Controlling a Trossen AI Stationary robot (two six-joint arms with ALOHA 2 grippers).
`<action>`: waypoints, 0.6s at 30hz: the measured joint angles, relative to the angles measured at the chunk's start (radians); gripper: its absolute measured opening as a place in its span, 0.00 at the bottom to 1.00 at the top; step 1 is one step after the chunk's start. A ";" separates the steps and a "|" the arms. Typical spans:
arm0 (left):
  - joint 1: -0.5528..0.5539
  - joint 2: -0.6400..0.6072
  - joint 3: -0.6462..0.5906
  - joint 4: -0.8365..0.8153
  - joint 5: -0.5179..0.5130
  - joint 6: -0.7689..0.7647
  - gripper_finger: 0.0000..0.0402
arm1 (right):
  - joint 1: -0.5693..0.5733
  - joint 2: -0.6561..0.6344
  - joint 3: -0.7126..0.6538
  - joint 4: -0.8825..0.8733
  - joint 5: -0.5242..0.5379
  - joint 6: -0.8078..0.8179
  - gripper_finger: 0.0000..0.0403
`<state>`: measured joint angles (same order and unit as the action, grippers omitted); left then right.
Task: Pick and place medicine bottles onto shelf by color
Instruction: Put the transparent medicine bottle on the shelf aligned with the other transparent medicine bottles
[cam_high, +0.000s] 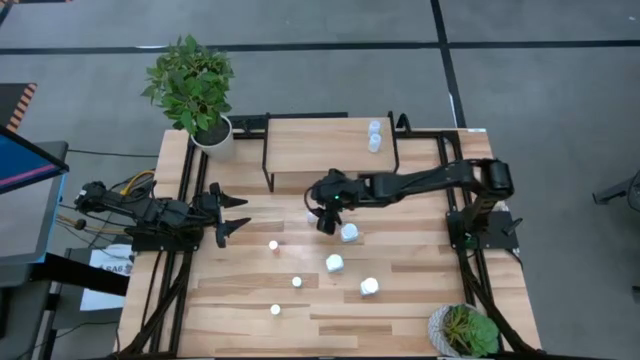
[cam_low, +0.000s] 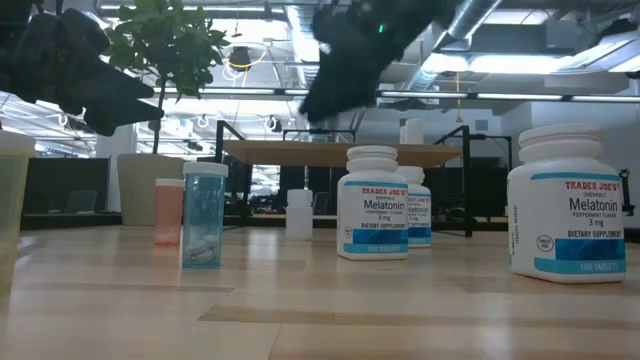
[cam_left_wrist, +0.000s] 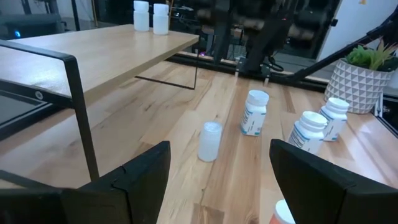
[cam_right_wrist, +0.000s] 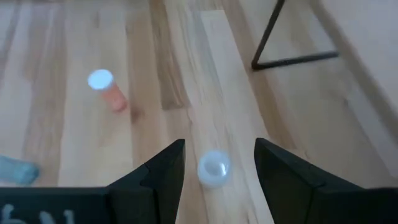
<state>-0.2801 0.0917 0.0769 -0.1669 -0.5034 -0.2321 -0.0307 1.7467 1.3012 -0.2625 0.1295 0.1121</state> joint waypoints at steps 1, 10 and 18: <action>0.000 0.000 0.000 0.000 0.000 0.003 0.66 | -0.002 0.017 0.000 0.003 0.000 0.005 0.53; 0.000 0.000 0.000 0.000 0.000 0.006 0.66 | -0.003 0.077 -0.001 0.015 0.000 0.031 0.53; 0.000 0.000 0.000 0.000 0.000 0.006 0.66 | 0.004 0.153 0.003 0.043 0.000 0.040 0.53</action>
<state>-0.2799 0.0917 0.0769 -0.1669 -0.5039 -0.2260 -0.0269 1.9002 1.3039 -0.2199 0.1298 0.1524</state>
